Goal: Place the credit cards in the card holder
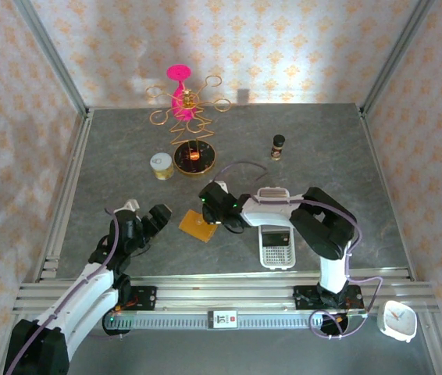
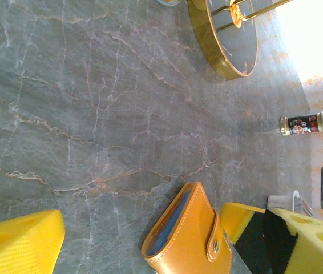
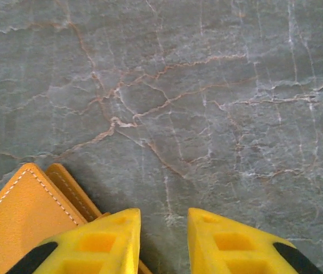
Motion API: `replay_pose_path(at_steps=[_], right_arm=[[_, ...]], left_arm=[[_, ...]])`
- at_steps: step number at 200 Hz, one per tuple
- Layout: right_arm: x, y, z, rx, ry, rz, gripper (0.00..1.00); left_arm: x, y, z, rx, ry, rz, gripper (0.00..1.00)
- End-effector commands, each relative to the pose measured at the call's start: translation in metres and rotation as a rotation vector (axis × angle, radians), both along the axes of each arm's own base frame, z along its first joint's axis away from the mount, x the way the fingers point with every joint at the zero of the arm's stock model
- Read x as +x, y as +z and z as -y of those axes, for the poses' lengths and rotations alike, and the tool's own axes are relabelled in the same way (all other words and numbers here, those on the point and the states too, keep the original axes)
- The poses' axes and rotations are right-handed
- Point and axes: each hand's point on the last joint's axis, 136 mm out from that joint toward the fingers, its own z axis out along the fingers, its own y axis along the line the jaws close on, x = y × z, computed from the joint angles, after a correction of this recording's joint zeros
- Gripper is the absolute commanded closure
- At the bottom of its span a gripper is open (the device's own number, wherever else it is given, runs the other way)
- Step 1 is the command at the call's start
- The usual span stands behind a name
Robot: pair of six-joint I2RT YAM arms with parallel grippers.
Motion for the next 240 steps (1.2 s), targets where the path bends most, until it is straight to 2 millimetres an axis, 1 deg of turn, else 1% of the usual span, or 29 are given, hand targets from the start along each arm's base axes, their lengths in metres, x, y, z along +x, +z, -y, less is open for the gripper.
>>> replay_pose_path(at_steps=[1,25,45,68,81,99,130,142,155,172,192,204,220,240], right_arm=[[-0.001,-0.004,0.003,-0.005,-0.033,-0.006,0.73],[-0.018,-0.005,0.001,0.035,-0.016,-0.032,0.72],[-0.034,-0.005,0.001,0.031,-0.008,-0.040,0.72],[-0.047,-0.001,0.000,0.050,-0.014,-0.044,0.72],[-0.051,0.007,-0.001,0.081,-0.022,-0.039,0.72],[-0.053,0.025,-0.004,0.147,-0.028,-0.026,0.72],[-0.049,0.059,-0.005,0.228,-0.033,0.034,0.73],[-0.048,0.067,-0.009,0.248,-0.018,0.049,0.75],[-0.046,0.071,-0.016,0.259,-0.001,0.057,0.81],[-0.044,0.067,-0.030,0.258,0.029,0.042,0.91],[-0.040,0.059,-0.050,0.274,0.058,0.020,0.99],[-0.038,0.051,-0.060,0.276,0.069,0.007,0.99],[-0.034,0.040,-0.069,0.267,0.070,-0.007,1.00],[-0.030,0.027,-0.071,0.246,0.054,-0.016,1.00]], left_arm=[[0.001,0.004,0.004,-0.032,-0.002,0.029,0.09],[0.001,0.003,0.004,-0.036,0.006,0.031,0.09],[0.002,0.003,0.003,-0.036,0.015,0.033,0.09],[0.003,0.005,0.002,-0.043,0.027,0.036,0.09],[0.003,0.005,0.001,-0.041,0.034,0.035,0.09],[0.003,0.007,-0.001,-0.038,0.042,0.041,0.09],[0.002,0.012,-0.003,-0.001,0.037,0.032,0.15],[0.001,0.014,-0.005,0.020,0.034,0.023,0.19],[-0.002,0.014,-0.006,0.035,0.032,0.008,0.22],[-0.007,0.013,-0.007,0.042,0.027,-0.011,0.24],[-0.011,0.013,-0.006,0.052,0.020,-0.018,0.27],[-0.014,0.010,-0.005,0.062,0.012,-0.021,0.30],[-0.017,0.007,-0.004,0.080,-0.002,-0.037,0.30],[-0.019,0.007,0.001,0.079,-0.028,-0.051,0.34]])
